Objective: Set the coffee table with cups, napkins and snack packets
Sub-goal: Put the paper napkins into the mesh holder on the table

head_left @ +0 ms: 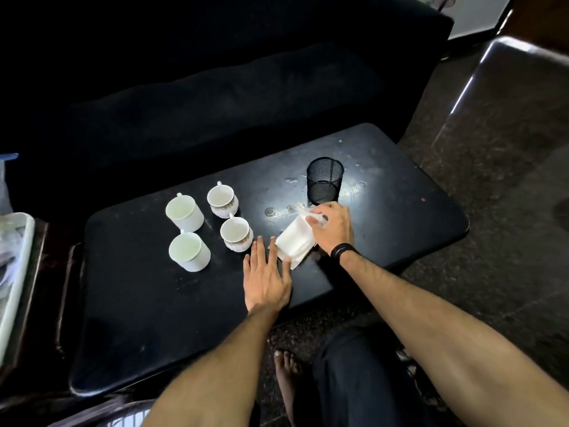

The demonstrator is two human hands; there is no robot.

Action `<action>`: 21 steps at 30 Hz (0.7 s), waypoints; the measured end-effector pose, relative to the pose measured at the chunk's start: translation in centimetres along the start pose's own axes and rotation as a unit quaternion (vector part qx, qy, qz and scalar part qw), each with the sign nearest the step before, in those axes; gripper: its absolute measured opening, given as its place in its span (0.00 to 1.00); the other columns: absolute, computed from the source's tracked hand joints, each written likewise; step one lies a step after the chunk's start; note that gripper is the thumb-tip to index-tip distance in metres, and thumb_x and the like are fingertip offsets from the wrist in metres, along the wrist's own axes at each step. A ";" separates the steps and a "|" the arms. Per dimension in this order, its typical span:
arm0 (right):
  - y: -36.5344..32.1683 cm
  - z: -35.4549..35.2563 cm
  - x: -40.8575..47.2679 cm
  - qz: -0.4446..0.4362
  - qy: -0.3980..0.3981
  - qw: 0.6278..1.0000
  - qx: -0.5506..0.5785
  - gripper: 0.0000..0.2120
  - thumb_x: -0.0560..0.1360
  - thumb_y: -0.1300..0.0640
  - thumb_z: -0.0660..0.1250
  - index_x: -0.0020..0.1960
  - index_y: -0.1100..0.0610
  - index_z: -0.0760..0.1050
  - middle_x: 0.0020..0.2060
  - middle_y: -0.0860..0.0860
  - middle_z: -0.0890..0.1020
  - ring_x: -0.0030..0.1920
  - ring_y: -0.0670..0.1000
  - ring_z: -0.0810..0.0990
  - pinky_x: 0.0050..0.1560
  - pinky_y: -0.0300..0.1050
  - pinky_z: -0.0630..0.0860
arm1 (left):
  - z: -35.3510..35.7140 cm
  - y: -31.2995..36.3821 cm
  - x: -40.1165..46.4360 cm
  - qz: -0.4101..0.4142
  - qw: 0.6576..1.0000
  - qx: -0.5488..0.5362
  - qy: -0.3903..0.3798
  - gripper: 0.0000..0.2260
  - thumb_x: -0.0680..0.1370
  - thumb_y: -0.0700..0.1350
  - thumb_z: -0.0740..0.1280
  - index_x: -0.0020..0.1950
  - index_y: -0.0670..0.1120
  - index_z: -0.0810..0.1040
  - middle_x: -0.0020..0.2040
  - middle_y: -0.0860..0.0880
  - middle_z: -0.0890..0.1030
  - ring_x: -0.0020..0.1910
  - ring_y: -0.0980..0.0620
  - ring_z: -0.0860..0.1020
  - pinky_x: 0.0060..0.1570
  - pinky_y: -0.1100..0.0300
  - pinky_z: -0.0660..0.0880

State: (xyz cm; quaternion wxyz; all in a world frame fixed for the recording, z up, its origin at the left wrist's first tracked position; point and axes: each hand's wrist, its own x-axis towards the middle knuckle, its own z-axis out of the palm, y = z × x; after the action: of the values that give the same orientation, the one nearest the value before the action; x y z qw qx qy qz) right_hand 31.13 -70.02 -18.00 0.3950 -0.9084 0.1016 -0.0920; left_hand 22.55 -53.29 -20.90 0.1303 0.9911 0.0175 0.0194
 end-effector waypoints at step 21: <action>1.2 -7.2 3.6 0.054 -0.197 0.979 -0.013 0.09 0.65 0.55 0.79 0.40 0.58 0.81 0.33 0.51 0.78 0.33 0.48 0.77 0.34 0.44 0.78 | 0.8 -0.3 0.3 -0.010 1.000 0.004 0.014 0.27 0.81 0.59 0.48 0.78 0.51 0.58 0.79 0.45 0.58 0.77 0.47 0.56 0.75 0.48 0.55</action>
State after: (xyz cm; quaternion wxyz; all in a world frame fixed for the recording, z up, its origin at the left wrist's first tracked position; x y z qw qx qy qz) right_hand 32.69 -76.75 -13.70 0.3995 -0.9071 0.0716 0.1118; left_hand 22.85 -53.23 -21.70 0.1260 0.9911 0.0289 0.0319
